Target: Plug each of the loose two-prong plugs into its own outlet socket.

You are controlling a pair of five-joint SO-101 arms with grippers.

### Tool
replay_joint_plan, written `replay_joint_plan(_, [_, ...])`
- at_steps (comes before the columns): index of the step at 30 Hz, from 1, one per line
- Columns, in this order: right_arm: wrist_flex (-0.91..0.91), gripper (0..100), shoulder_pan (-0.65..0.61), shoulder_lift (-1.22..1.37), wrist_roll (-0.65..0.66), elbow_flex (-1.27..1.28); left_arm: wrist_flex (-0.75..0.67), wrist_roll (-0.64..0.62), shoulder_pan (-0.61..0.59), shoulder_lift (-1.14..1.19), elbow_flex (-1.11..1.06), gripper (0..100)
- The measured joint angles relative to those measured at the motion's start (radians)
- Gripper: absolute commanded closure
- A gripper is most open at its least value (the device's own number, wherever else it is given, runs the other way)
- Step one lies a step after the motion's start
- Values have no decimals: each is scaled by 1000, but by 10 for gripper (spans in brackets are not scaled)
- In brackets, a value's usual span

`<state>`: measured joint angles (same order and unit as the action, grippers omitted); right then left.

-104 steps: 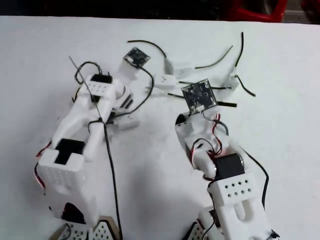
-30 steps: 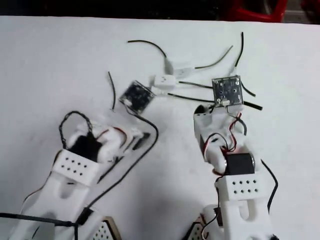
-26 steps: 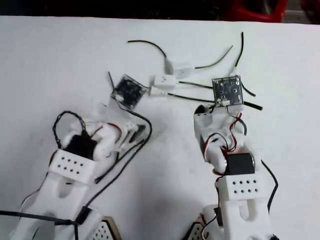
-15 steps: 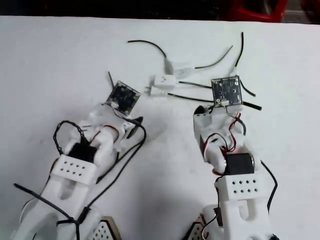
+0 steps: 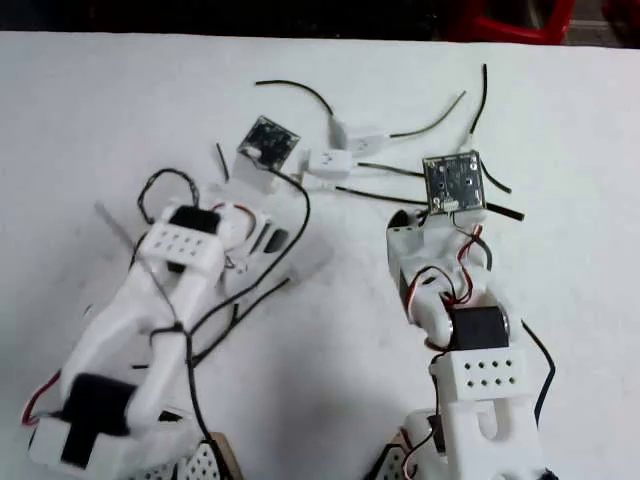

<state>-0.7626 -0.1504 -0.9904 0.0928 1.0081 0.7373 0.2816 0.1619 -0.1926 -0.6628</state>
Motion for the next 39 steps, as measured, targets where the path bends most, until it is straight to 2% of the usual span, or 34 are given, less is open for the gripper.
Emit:
replay_joint_plan(7, [0, 981, 0, 0, 0, 0, 8, 0, 44, 84, 25, 729])
replay_joint_plan(20, [0, 981, 0, 0, 0, 0, 112, 0, 256, 84, 25, 729])
replay_joint_plan(24, [0, 981, 0, 0, 0, 0, 112, 0, 226, 84, 43, 729])
replay_joint_plan(31, [0, 981, 0, 0, 0, 0, 87, 0, 81, 100, 135, 729])
replay_joint_plan(36, [0, 981, 0, 0, 0, 0, 83, 0, 75, 253, 226, 730])
replay_joint_plan(39, [0, 981, 0, 0, 0, 0, 138, 0, 81, 358, 295, 773])
